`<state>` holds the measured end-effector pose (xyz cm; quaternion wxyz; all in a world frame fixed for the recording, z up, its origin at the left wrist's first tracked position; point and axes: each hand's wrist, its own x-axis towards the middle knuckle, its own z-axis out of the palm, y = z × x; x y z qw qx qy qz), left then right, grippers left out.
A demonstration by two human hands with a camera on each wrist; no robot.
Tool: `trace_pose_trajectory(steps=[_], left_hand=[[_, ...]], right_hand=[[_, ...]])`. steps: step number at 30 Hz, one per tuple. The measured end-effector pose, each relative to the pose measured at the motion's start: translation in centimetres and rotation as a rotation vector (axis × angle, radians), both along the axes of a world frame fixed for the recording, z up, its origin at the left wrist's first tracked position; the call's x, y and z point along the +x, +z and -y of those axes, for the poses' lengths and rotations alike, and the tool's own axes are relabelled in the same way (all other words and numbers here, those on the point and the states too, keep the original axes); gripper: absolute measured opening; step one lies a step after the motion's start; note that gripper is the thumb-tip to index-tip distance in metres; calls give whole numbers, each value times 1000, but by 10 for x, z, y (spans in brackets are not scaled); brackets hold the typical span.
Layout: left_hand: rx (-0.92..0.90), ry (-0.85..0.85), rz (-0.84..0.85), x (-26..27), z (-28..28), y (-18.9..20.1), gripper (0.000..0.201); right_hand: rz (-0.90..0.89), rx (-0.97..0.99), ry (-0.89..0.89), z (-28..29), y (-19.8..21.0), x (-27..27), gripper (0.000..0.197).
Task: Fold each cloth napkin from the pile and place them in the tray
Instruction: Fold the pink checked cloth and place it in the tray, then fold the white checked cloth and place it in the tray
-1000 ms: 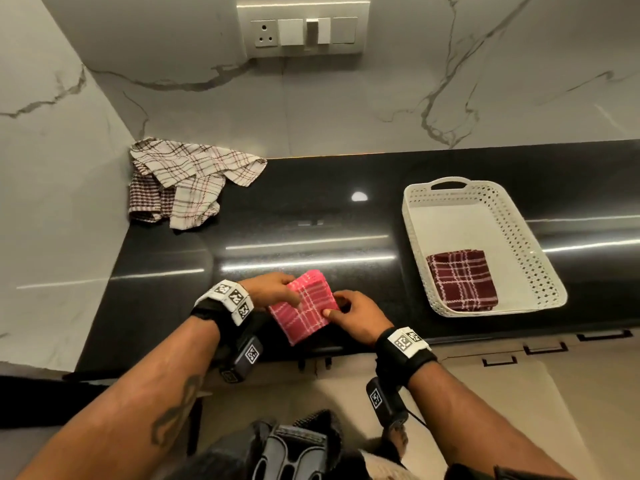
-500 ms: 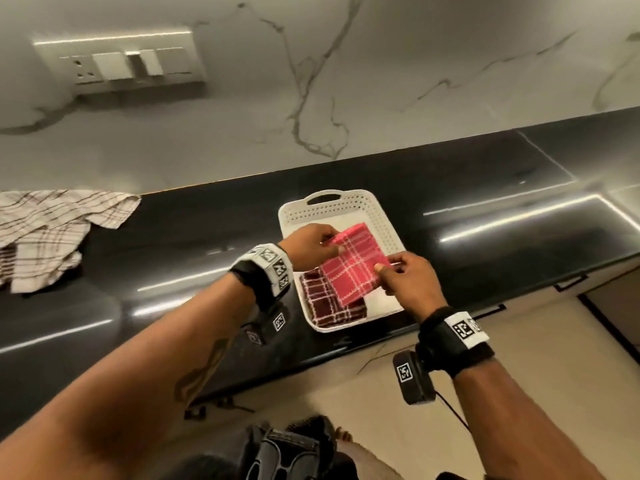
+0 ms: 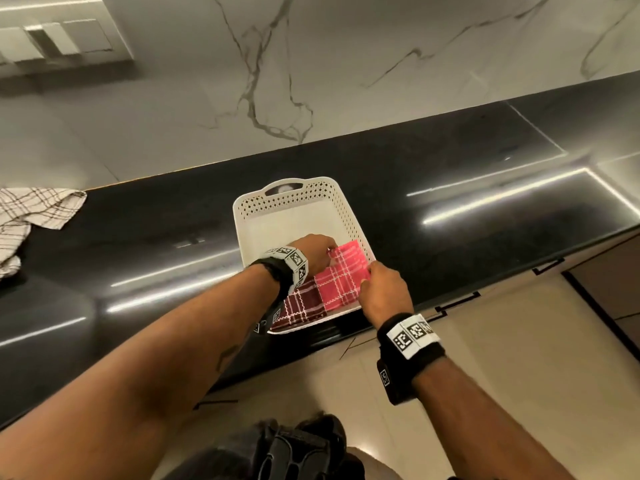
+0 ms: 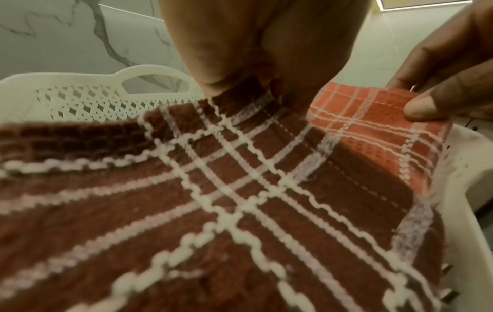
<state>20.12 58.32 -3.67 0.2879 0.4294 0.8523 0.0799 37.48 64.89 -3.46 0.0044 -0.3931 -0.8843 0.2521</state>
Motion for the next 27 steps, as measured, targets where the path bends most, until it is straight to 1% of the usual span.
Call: trace_pose_trajectory(steps=[3,6,8,10,11,13,15,17,19,21,24,27], left_hand=[[-10,-3,0,0,-2,-6,34],[-3,-12,-15,1,-5,-10,34],[-4,-18,-9,0,-6,-14,33],[-22,-35,2,-2,-6,-17,32],[-28,-42,6,-3,-6,-17,30],[-35,-41,18,-7,-7,-16,31],[-45,-28,25,-12,-5,-14,35],[-31,-1,21,-19,0,-11,38],[33,44,25,-29,10,-5,37],[137,116,28,-43,26,4,35],[296,232,15,-71,65,18,31],[368,372,26,-100,121,26,26]], right_hand=[[52,109,31,2,-8,-4,19],[91,177,62,3,-11,-5,23],[132,267,80,5,-11,-6,25],[127,351,133,10,-9,-7,34],[103,362,184,12,-10,-9,39],[68,316,290,13,-13,-16,42],[108,224,328,10,-19,-23,32],[196,171,335,4,-24,-27,20],[242,140,341,1,-20,-29,18],[219,152,330,3,-7,-33,19],[79,189,314,22,18,-50,19],[-34,200,445,69,34,-82,22]])
